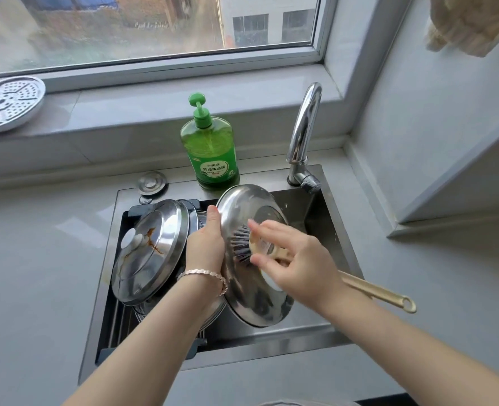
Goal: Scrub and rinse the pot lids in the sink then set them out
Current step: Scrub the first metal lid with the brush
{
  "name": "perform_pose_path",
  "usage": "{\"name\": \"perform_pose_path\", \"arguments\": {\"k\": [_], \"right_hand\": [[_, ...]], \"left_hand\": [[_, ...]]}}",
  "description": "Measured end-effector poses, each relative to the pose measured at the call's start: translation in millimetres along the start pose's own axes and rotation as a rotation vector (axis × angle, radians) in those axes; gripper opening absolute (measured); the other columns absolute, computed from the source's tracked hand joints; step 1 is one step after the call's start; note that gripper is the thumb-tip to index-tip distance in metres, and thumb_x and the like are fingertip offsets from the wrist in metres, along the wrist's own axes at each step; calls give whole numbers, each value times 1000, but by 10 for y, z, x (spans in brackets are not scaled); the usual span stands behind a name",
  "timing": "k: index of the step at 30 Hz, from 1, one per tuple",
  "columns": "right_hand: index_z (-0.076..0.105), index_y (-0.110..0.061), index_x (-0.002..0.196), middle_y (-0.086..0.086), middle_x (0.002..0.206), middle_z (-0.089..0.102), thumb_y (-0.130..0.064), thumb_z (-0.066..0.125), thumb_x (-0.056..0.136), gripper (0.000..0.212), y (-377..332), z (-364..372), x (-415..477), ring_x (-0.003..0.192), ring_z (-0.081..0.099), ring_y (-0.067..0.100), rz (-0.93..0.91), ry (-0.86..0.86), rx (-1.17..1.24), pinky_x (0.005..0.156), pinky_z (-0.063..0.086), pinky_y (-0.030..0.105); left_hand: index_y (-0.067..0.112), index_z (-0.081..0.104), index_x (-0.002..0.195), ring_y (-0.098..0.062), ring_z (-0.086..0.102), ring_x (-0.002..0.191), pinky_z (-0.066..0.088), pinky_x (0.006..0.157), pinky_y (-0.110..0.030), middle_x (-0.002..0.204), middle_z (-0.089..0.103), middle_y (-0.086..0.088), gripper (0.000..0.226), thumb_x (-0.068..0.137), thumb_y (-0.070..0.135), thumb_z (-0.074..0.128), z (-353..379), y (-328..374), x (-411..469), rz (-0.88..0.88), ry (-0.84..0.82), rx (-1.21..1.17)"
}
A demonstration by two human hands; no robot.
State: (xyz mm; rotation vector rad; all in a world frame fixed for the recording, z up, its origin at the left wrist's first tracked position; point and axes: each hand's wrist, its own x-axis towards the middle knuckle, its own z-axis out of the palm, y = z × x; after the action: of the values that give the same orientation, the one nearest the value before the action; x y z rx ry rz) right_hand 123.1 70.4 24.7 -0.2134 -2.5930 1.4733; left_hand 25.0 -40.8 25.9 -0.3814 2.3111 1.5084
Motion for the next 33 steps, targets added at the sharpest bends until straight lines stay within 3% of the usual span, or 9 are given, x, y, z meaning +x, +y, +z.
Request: {"name": "perform_pose_path", "arguments": {"k": [2, 5, 8, 11, 14, 18, 25, 30, 33], "right_hand": [[44, -53, 119, -25, 113, 58, -30, 67, 82, 50, 107, -90, 163, 54, 53, -2, 109, 17, 15, 60, 45, 19], [54, -40, 126, -13, 114, 65, -31, 67, 82, 46, 326, -251, 422, 81, 63, 9, 346, 142, 62, 76, 50, 24], [53, -46, 121, -18, 110, 64, -27, 68, 82, 46, 158, -123, 194, 61, 58, 5, 198, 51, 112, 60, 42, 14], [47, -63, 107, -20, 117, 60, -27, 71, 79, 51, -51, -36, 15, 71, 58, -4, 39, -51, 45, 68, 43, 10], [54, -51, 114, -15, 107, 66, -25, 69, 80, 46, 60, -155, 283, 45, 45, 1, 94, 30, 85, 50, 37, 9], [57, -30, 125, -8, 109, 64, -26, 67, 82, 44, 292, -361, 701, 84, 59, 6, 291, 161, 144, 79, 54, 35], [60, -41, 117, -30, 85, 56, -26, 70, 79, 43, 51, -161, 368, 51, 52, -10, 107, 35, 48, 48, 35, 6], [59, -32, 123, -13, 105, 66, -28, 69, 79, 45, 203, -336, 659, 92, 60, 3, 292, 152, 112, 86, 53, 36], [57, -41, 120, -27, 64, 60, -25, 69, 80, 45, 127, -268, 466, 50, 47, 2, 149, 48, 33, 53, 39, 10]], "left_hand": [[10, 48, 64, -25, 51, 71, 41, 76, -36, 71, 53, -8, 55, 95, 53, 33, 5, -19, -11, -1, -11, 2], [3, 53, 69, -26, 53, 74, 47, 83, -44, 74, 54, -15, 62, 92, 57, 34, 21, -89, -32, -7, -63, 35], [6, 49, 67, -25, 51, 73, 47, 83, -46, 75, 54, -16, 58, 92, 57, 35, 12, -86, 9, -45, -55, -27], [5, 47, 67, -21, 44, 59, 42, 60, -29, 64, 46, -10, 55, 95, 51, 35, -9, -26, -28, 14, -33, 26], [10, 38, 53, -12, 28, 41, 25, 38, -20, 47, 32, -2, 56, 95, 47, 39, 2, -50, -137, 174, -74, 48], [15, 26, 42, -10, 20, 34, 19, 39, -20, 36, 22, 6, 60, 94, 41, 43, 13, -131, -250, 306, -165, 6], [12, 31, 40, -9, 22, 33, 18, 38, -21, 33, 25, 7, 61, 90, 41, 48, -39, -182, -173, 371, -164, 19], [-6, 52, 48, -14, 41, 43, 33, 45, -23, 45, 46, -8, 65, 65, 51, 76, -60, -225, -235, 411, -252, 77], [10, 52, 39, -5, 40, 40, 35, 44, -18, 40, 47, 4, 45, 62, 30, 84, -115, -241, -233, 394, -237, 54]]}}
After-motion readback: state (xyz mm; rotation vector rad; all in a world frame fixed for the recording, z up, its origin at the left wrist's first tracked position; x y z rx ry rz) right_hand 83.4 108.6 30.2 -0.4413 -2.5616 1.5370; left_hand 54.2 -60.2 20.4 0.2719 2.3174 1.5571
